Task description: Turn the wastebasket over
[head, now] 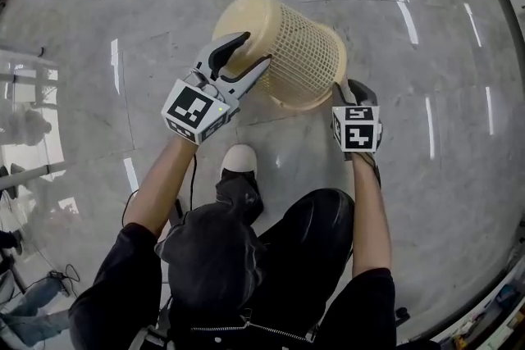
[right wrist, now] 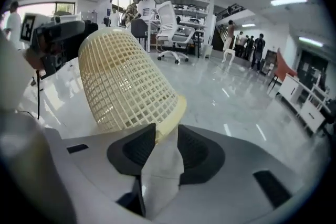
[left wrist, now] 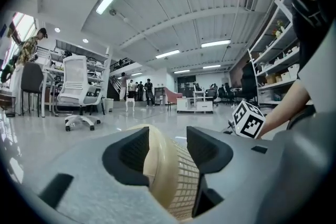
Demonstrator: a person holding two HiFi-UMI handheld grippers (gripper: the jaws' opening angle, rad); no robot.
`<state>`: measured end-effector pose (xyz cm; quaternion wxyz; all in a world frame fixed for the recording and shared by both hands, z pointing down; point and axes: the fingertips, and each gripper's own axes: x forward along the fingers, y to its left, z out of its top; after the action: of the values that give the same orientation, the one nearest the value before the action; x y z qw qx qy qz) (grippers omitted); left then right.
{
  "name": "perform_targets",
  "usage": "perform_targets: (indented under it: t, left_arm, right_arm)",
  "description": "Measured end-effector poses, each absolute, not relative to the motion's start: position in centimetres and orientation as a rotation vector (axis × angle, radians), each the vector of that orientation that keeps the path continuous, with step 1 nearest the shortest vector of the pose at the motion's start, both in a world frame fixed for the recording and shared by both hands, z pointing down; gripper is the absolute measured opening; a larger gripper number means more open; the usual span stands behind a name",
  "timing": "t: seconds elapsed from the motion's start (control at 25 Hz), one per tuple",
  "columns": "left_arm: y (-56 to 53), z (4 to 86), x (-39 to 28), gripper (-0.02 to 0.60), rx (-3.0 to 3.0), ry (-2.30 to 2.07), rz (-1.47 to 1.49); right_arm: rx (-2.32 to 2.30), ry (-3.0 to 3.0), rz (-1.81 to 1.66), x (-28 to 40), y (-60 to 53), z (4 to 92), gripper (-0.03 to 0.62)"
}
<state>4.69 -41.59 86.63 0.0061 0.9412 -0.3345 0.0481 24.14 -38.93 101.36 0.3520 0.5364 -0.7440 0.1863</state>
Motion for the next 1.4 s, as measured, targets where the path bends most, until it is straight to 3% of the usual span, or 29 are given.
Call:
perform_targets:
  t: [0.16,0.2,0.36,0.52,0.8,1.12,1.4]
  left_arm:
    - [-41.2,85.3,7.6,0.216,2.932,-0.949,0.03]
    - [-41.0,85.1,8.2,0.207,2.922,-0.939,0.008]
    - [-39.9,85.5,11.4,0.119,2.85,-0.859,-0.057]
    - [-38.5,88.5,14.5,0.021,2.861,-0.804,0.019]
    - [-38.1,88.6,15.7,0.015,2.881,-0.686,0.08]
    - [-38.4,86.7,12.2,0.009,2.874,-0.764,-0.056]
    - [-39.7,78.2,9.2,0.005,2.78,-0.615,-0.319]
  right_arm:
    - [1.52,-2.033,0.329,25.6,-38.7,95.6,0.099]
    - [1.54,-2.102,0.29,25.0,-38.7,93.5,0.039]
    - [1.54,-2.329,0.166,21.2,-38.9,86.9,0.018]
    - [1.46,-2.3,0.199,19.6,-38.6,88.4,0.018]
    - [1.4,-2.151,0.265,21.4,-36.8,92.4,0.014]
    - [1.326,-2.098,0.307,21.1,-36.3,94.5,0.011]
    - [1.378,-2.233,0.217,19.7,-38.2,85.9,0.011]
